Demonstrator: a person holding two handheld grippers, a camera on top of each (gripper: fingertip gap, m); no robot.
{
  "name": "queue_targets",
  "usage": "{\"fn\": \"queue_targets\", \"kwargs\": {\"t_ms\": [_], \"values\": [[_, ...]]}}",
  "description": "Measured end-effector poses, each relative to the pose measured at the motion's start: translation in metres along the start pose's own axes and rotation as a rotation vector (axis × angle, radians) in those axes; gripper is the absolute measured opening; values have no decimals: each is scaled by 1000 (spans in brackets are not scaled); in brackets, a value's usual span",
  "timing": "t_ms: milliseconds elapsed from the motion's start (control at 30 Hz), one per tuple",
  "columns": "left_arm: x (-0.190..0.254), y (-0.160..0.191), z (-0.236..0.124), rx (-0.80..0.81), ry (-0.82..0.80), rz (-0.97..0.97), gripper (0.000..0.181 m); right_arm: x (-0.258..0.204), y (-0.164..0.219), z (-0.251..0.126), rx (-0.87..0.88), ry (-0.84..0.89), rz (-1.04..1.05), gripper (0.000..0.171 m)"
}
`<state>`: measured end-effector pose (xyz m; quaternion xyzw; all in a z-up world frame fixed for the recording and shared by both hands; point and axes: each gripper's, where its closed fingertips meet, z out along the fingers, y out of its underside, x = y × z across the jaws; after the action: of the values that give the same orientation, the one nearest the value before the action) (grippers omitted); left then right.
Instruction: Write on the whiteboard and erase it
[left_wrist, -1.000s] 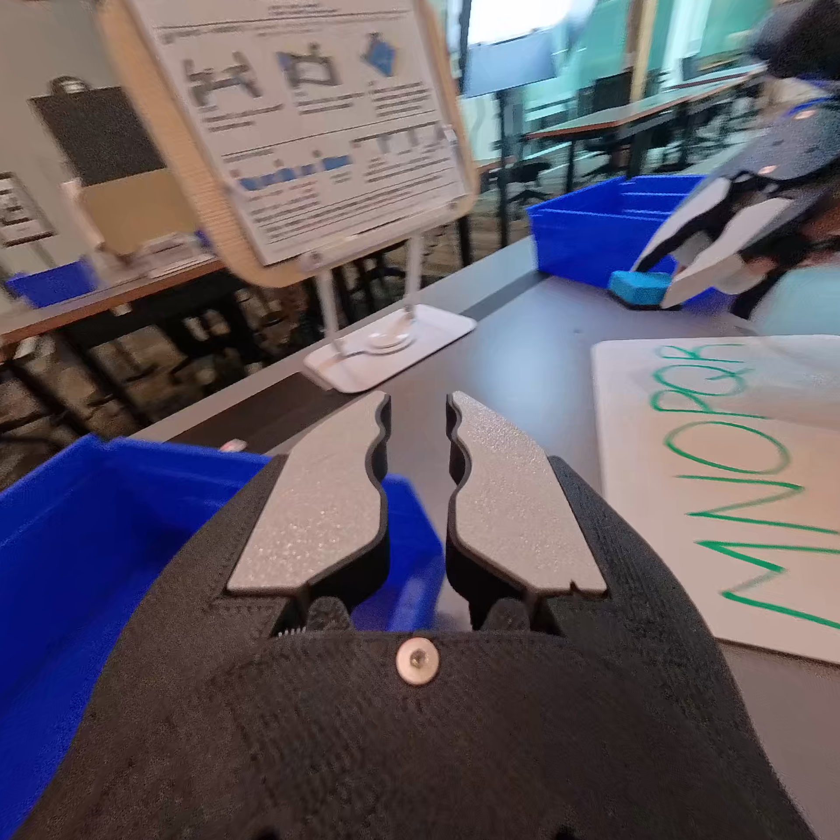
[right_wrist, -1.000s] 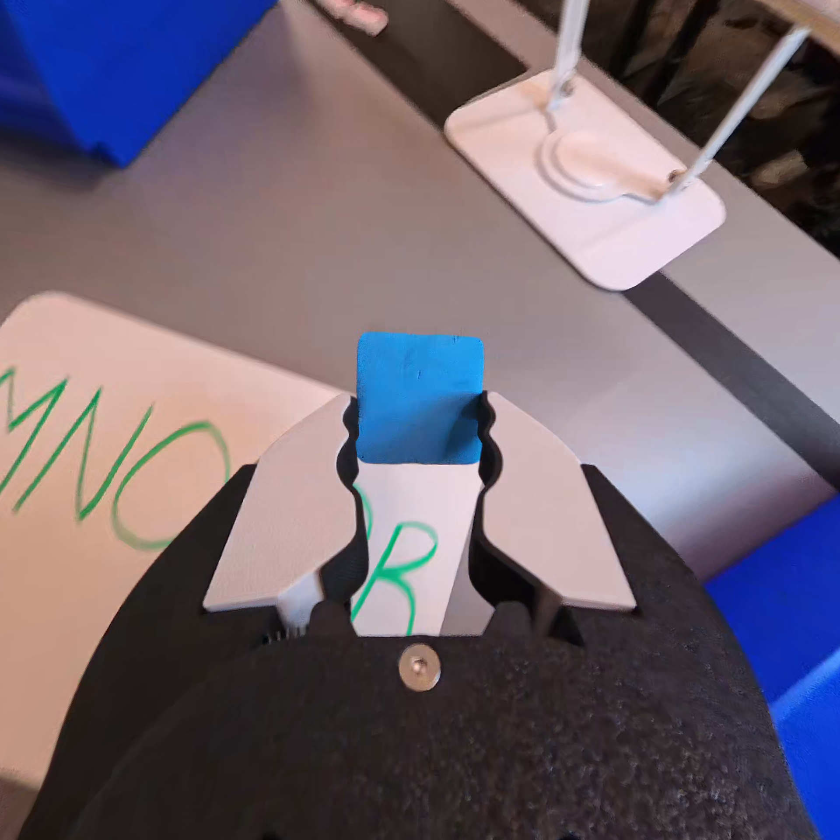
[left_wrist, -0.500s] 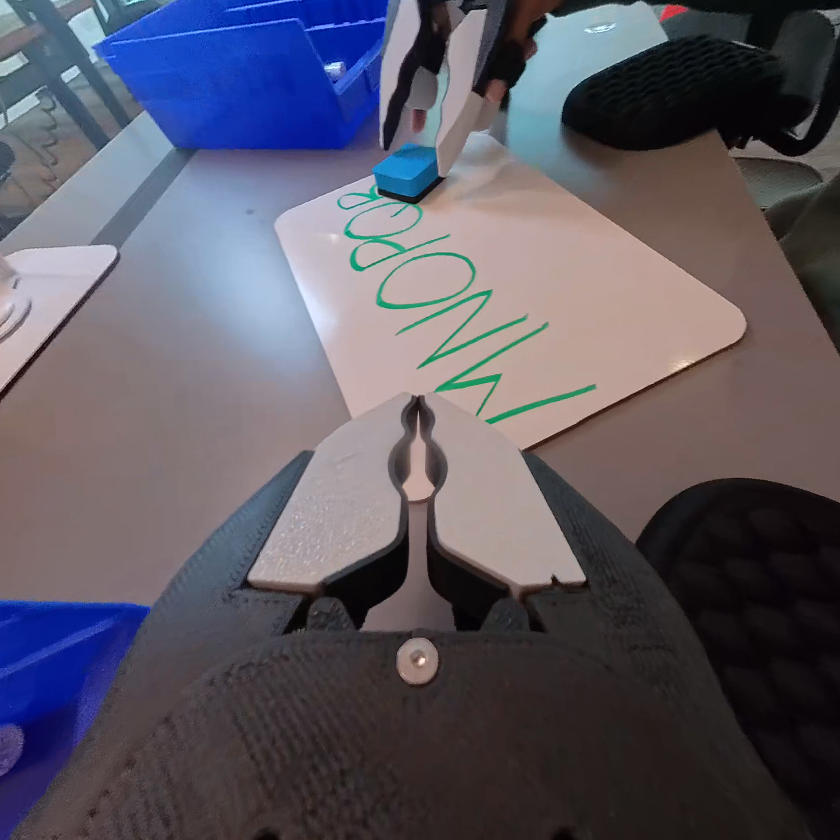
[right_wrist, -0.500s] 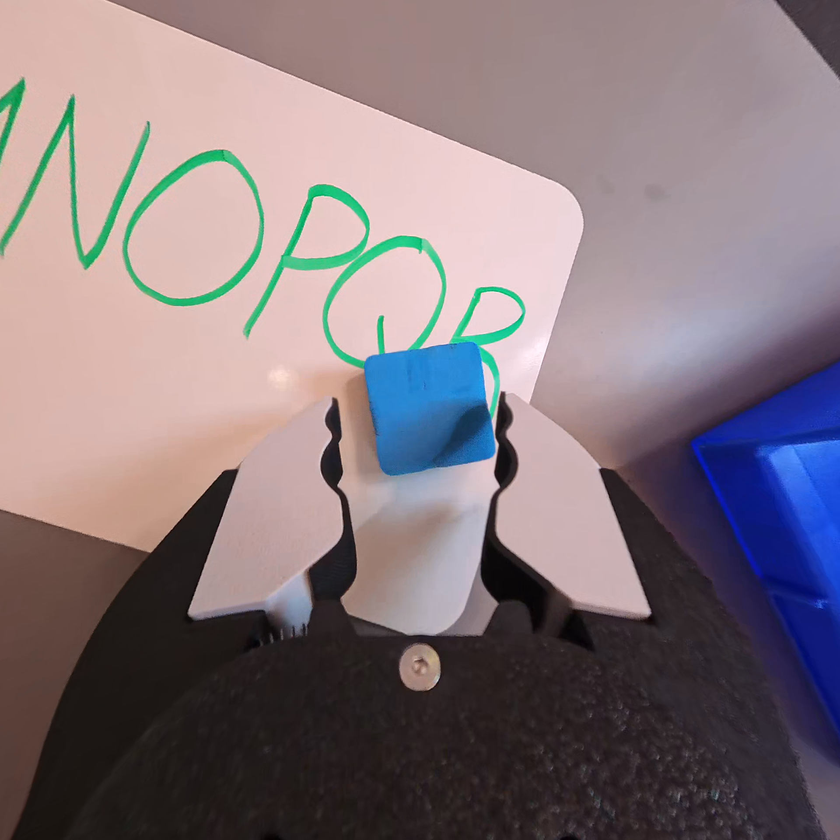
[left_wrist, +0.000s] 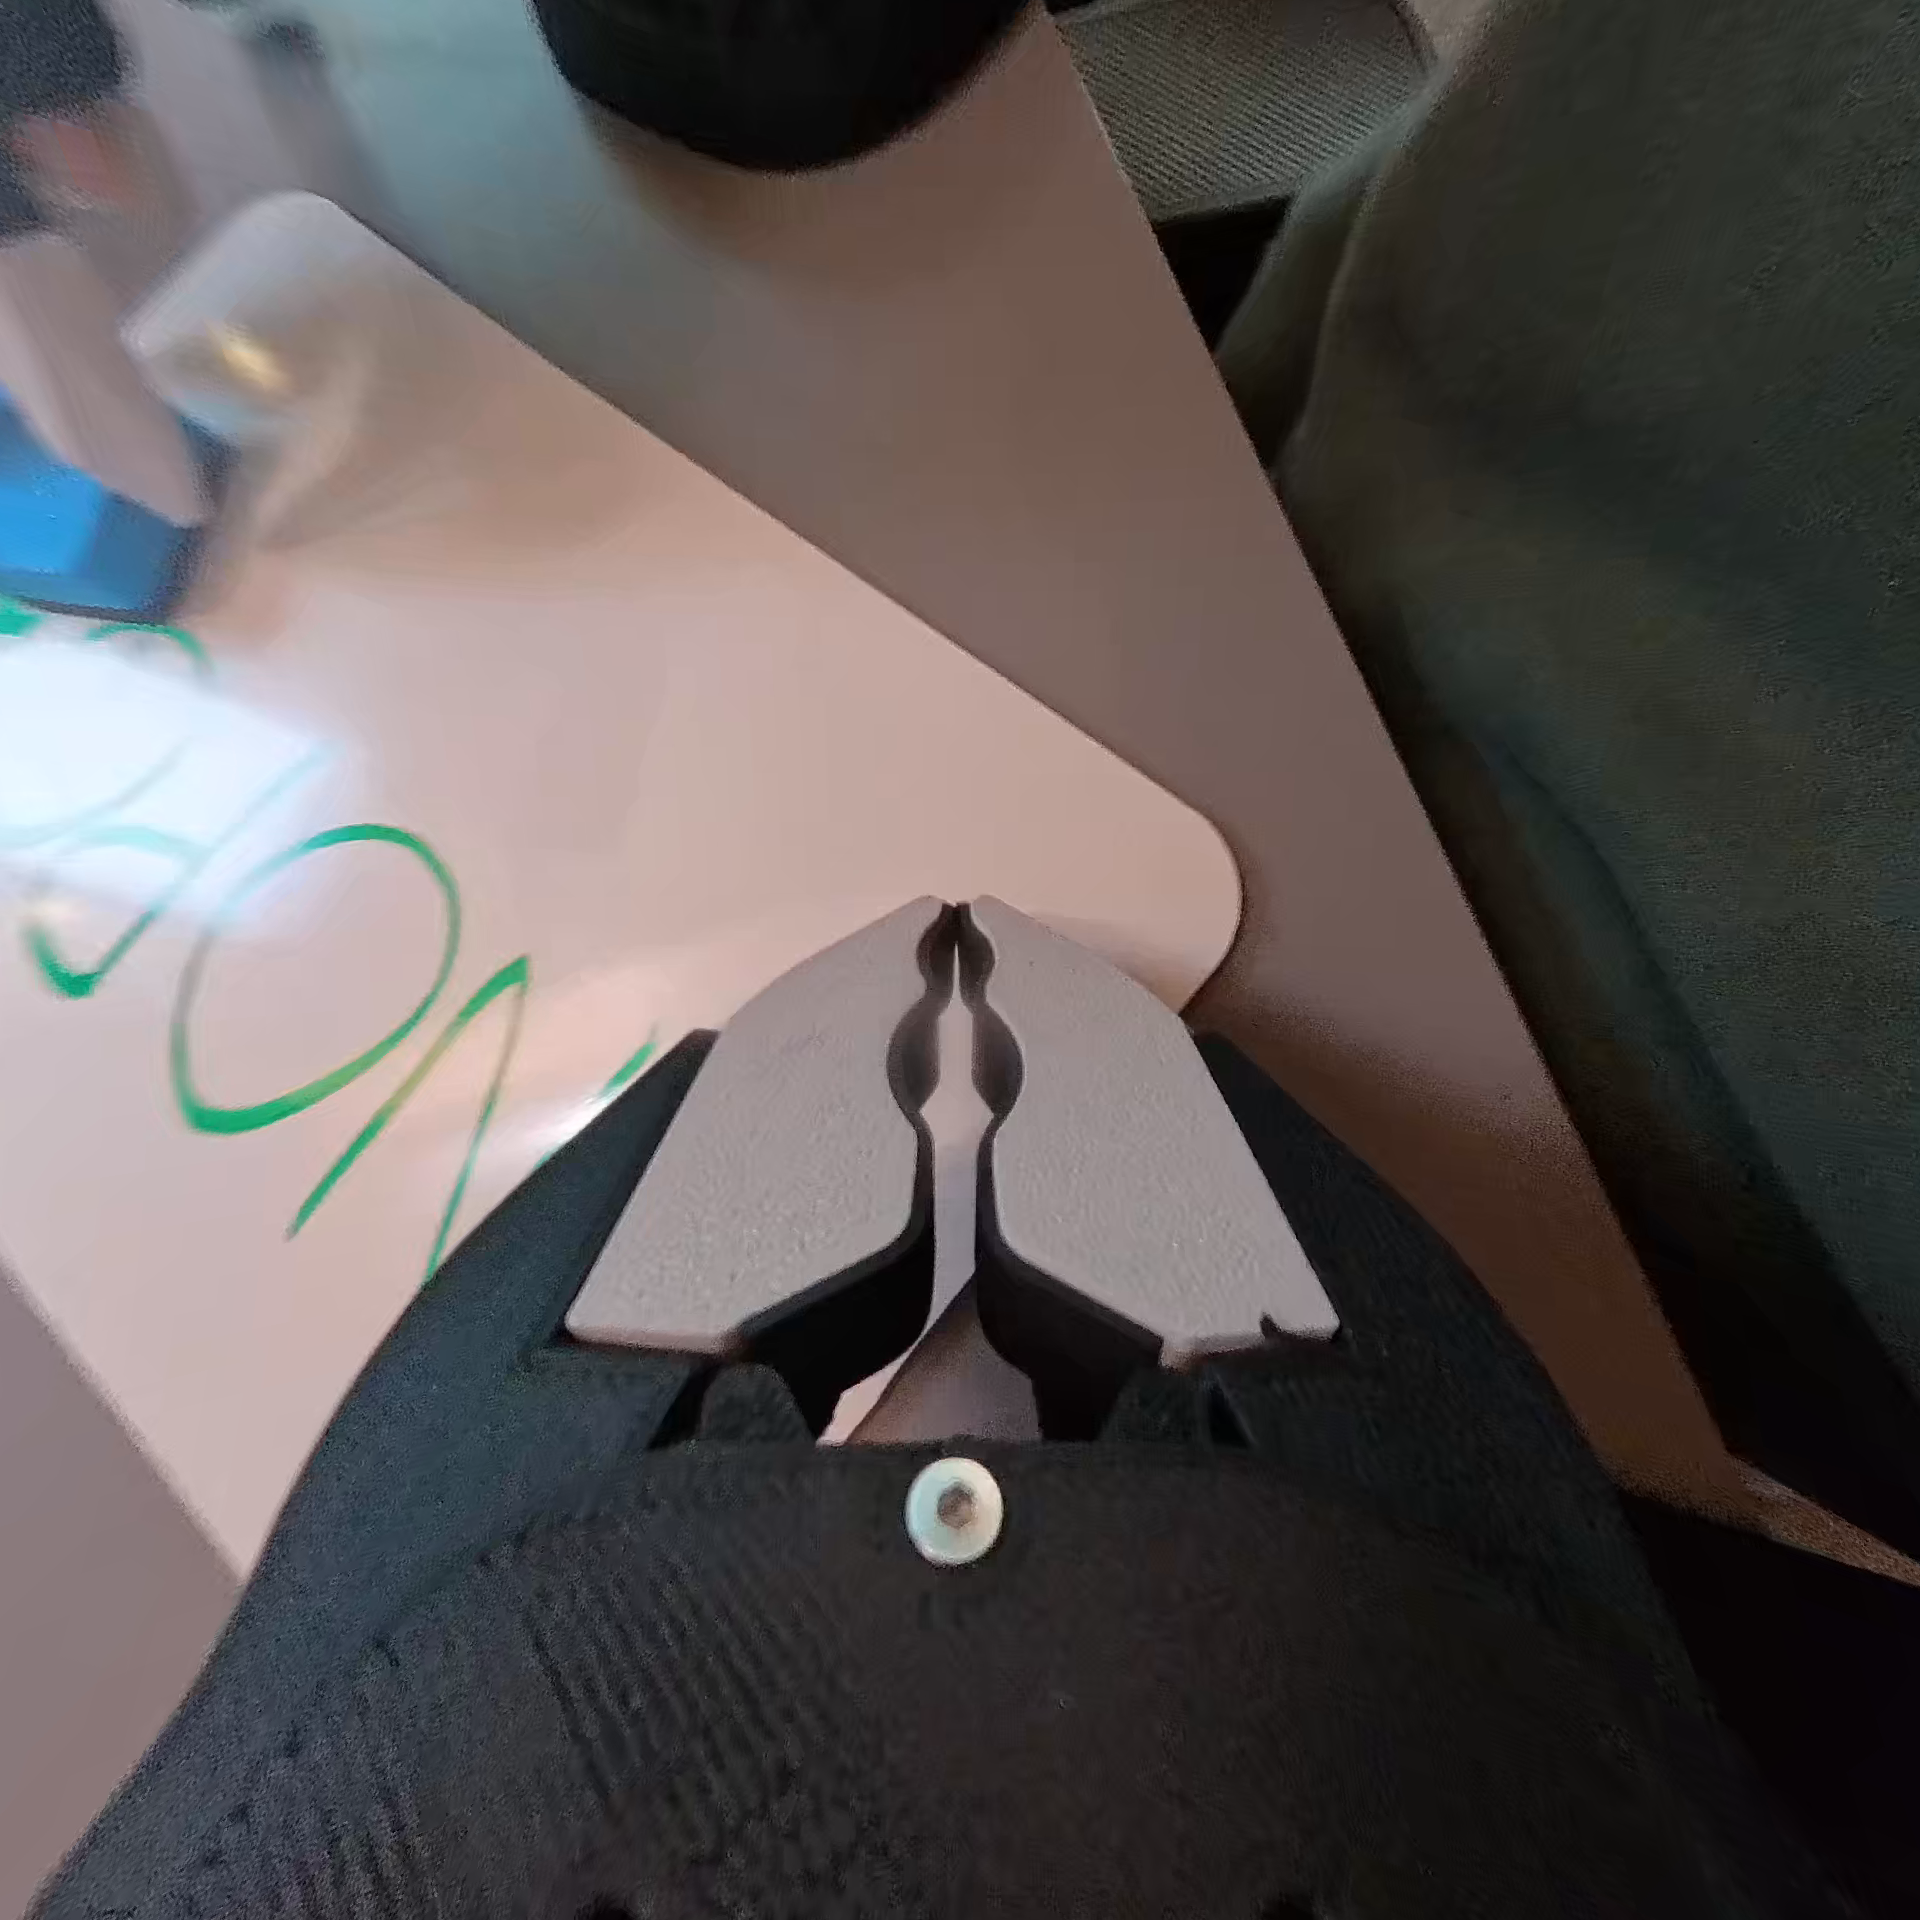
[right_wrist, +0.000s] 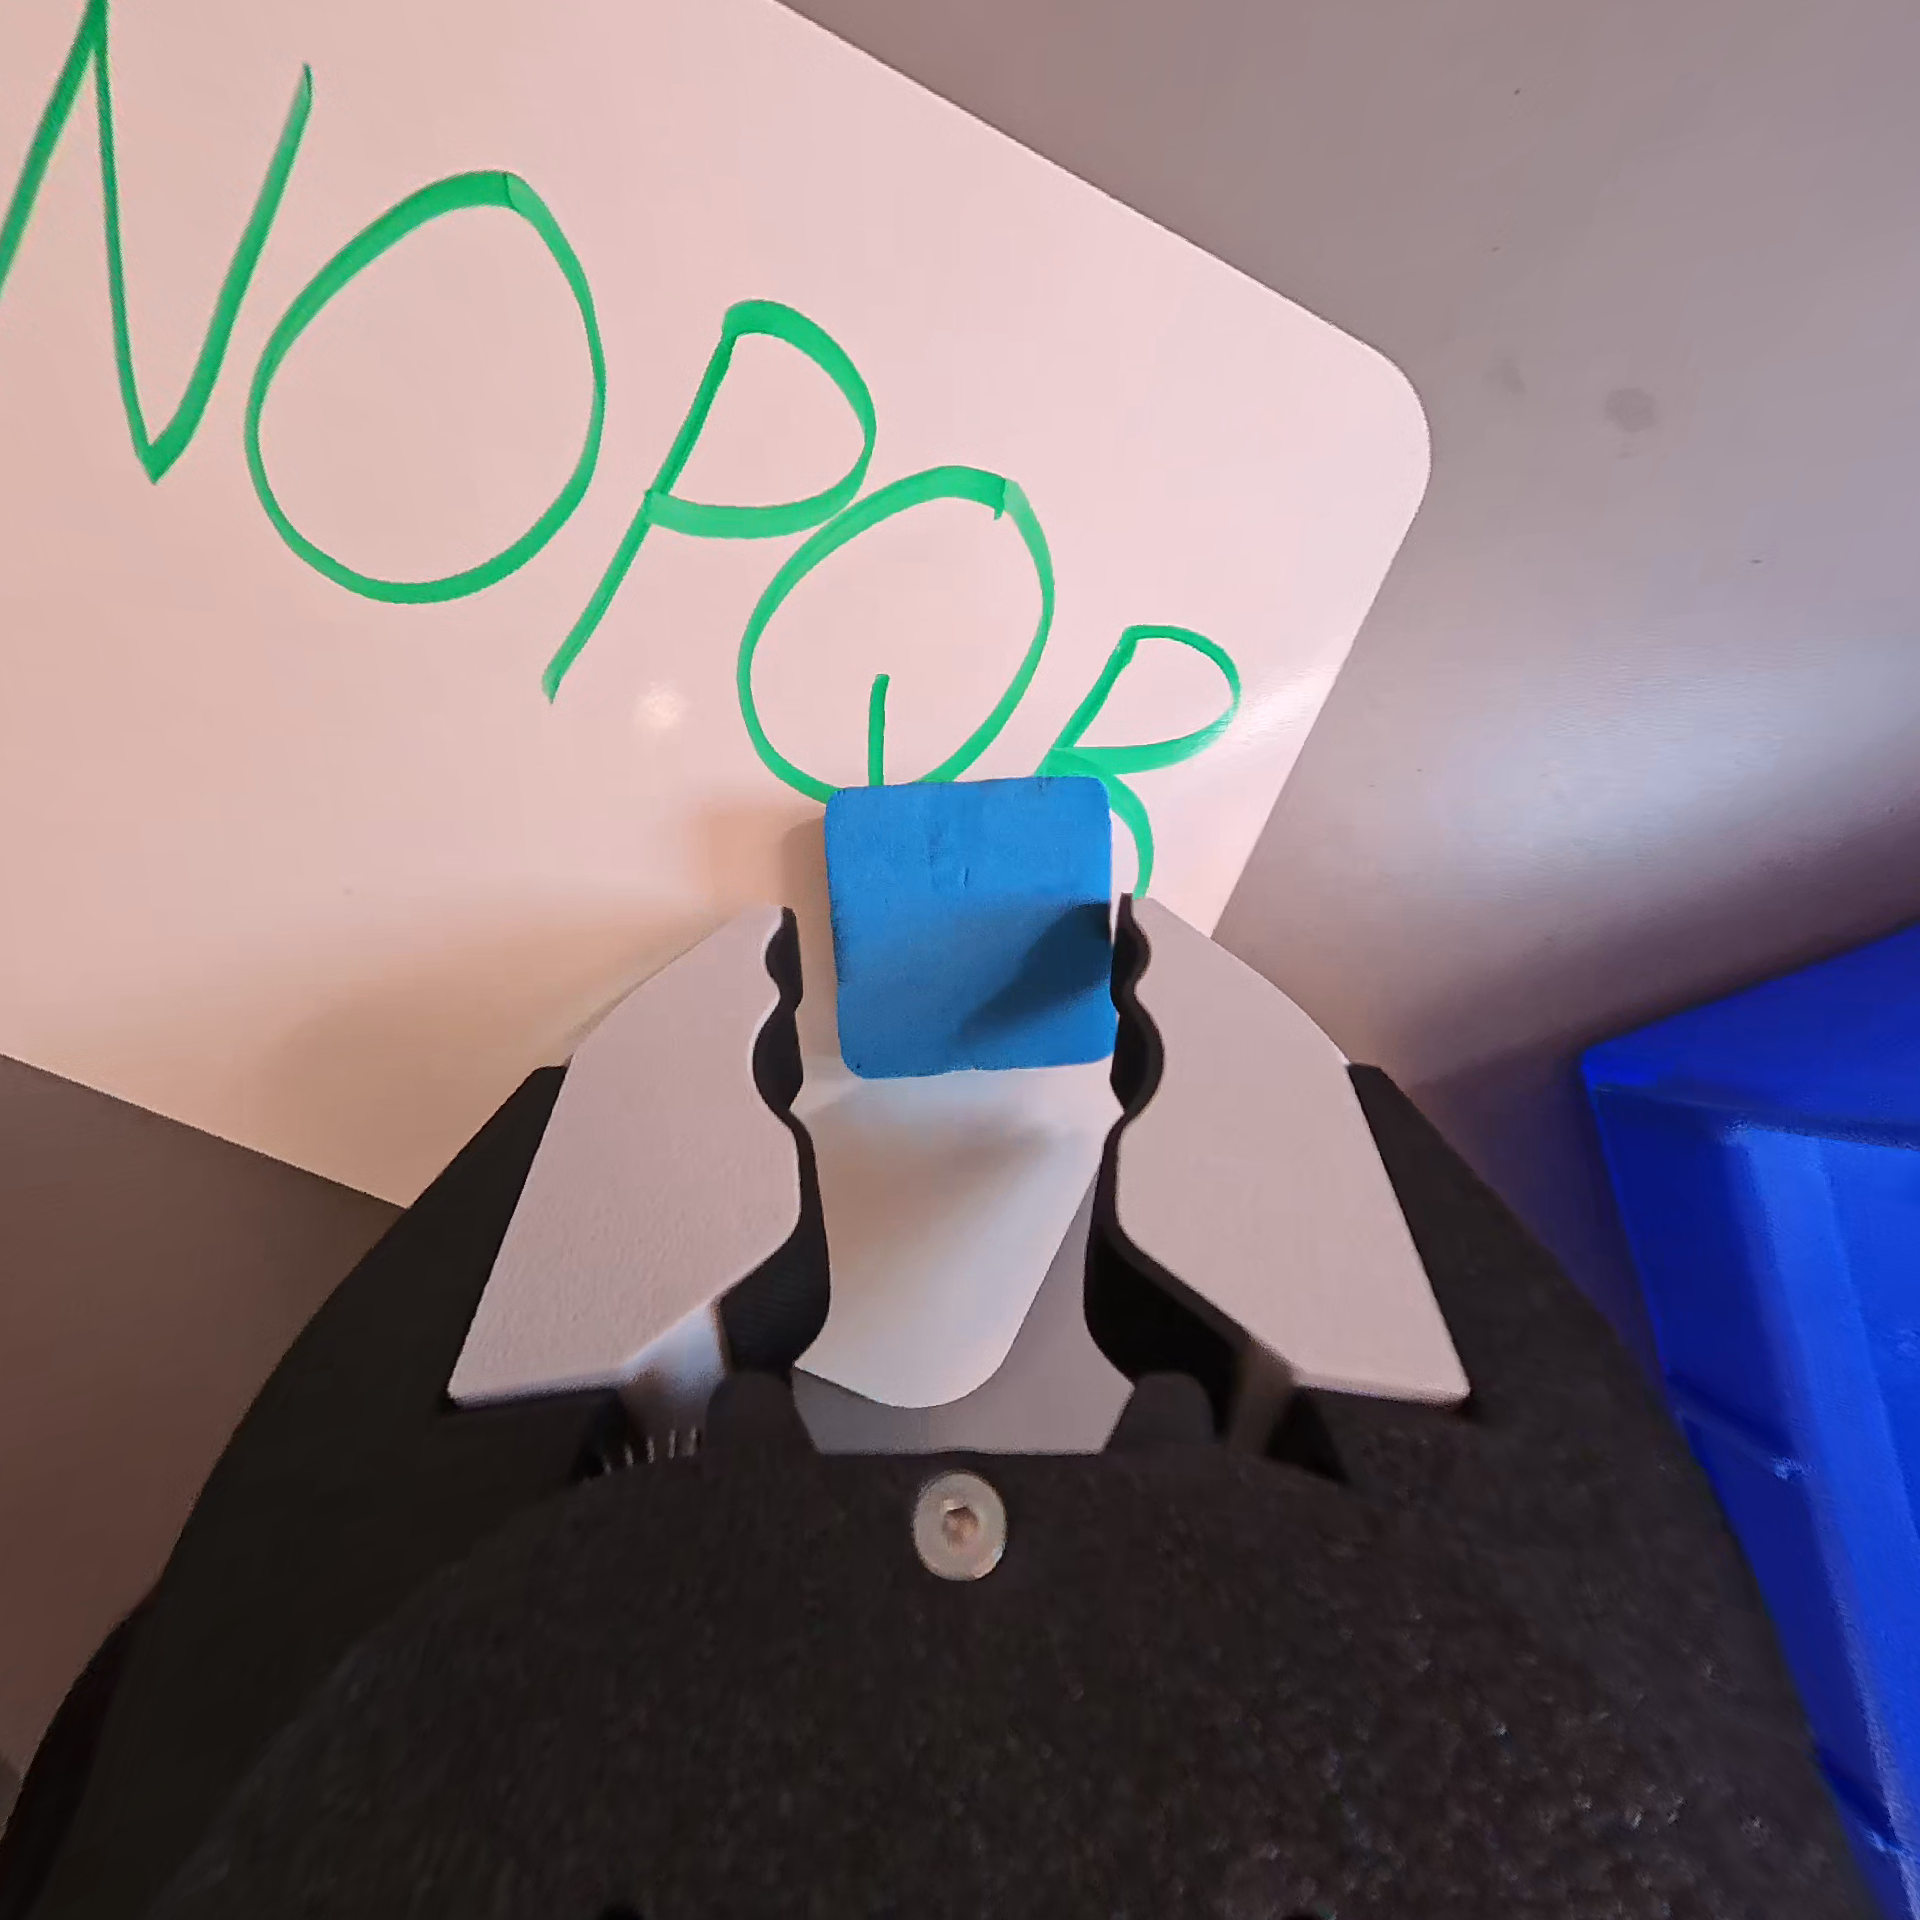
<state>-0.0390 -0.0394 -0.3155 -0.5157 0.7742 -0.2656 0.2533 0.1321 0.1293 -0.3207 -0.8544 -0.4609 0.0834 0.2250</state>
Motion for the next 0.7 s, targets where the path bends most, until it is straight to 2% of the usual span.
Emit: {"fn": "queue_targets", "kwargs": {"t_ms": [233,433,533,600,700], "values": [[18,-8,21,-61,104,-20,0,1,0,3,-13,19,-5,50],[22,-7,20,-84,97,-18,0,-2,10,-1,-42,41,35,50],[23,-7,21,-90,98,-15,0,23,13,-1,-52,79,92,50],[23,-8,21,-89,95,-13,1,31,2,5,-15,88,137,50],[22,-8,22,-82,95,-18,1,-8,-13,11,-2,43,13,49]]}}
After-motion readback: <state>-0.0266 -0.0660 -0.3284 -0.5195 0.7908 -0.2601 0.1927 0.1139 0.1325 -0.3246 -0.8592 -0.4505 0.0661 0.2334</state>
